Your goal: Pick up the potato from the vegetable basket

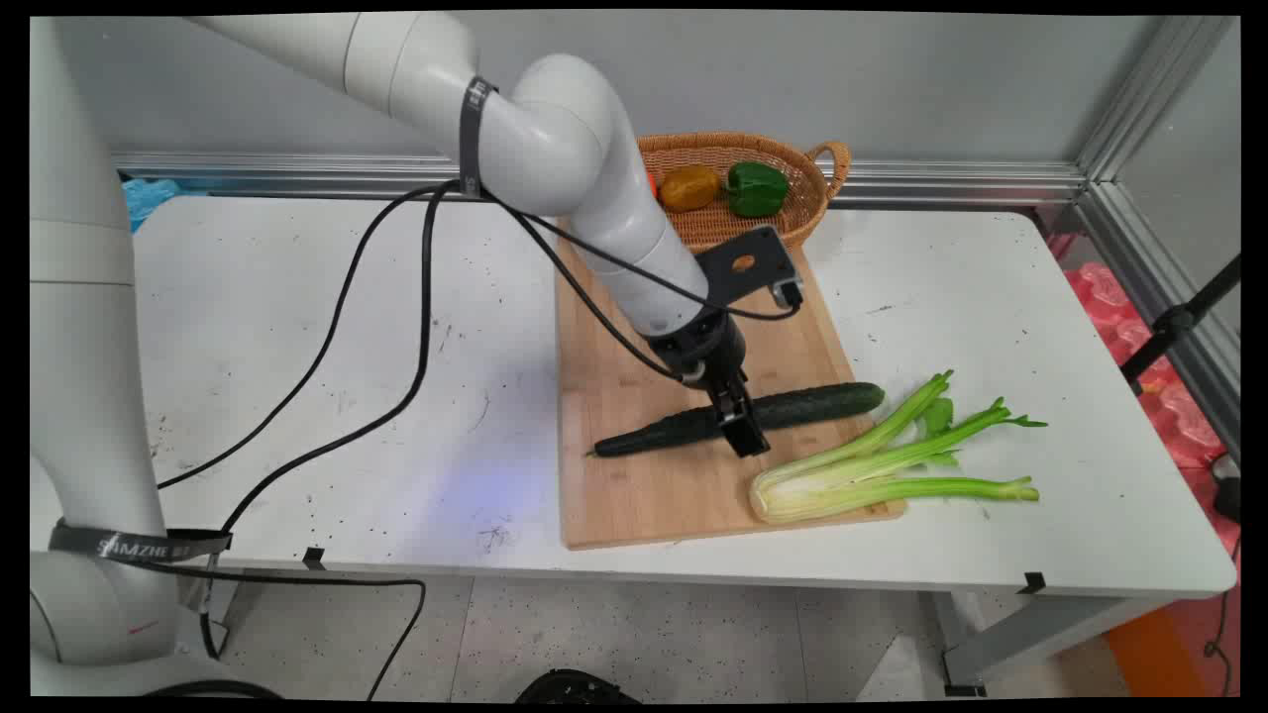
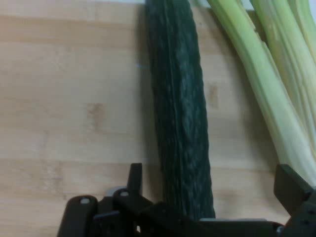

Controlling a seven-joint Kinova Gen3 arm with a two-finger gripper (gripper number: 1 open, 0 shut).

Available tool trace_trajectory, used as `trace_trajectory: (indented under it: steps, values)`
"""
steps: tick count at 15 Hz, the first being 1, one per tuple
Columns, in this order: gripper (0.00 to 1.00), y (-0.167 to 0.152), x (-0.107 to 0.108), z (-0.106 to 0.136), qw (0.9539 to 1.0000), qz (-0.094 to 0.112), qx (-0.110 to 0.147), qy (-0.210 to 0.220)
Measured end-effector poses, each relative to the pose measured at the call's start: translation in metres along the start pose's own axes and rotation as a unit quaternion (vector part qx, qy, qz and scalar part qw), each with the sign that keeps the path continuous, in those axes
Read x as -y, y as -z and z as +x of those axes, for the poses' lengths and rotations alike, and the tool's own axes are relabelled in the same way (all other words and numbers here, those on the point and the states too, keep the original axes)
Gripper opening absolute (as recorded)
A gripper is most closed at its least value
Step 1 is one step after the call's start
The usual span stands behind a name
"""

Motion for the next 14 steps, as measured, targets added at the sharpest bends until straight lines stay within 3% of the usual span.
trace_trajectory:
  steps: [6,14]
  values:
    - [1.0,0.023,0.016,0.015,0.9998,0.003,-0.012,-0.015]
    - [1.0,0.071,0.075,0.016,0.998,0.034,-0.007,-0.053]
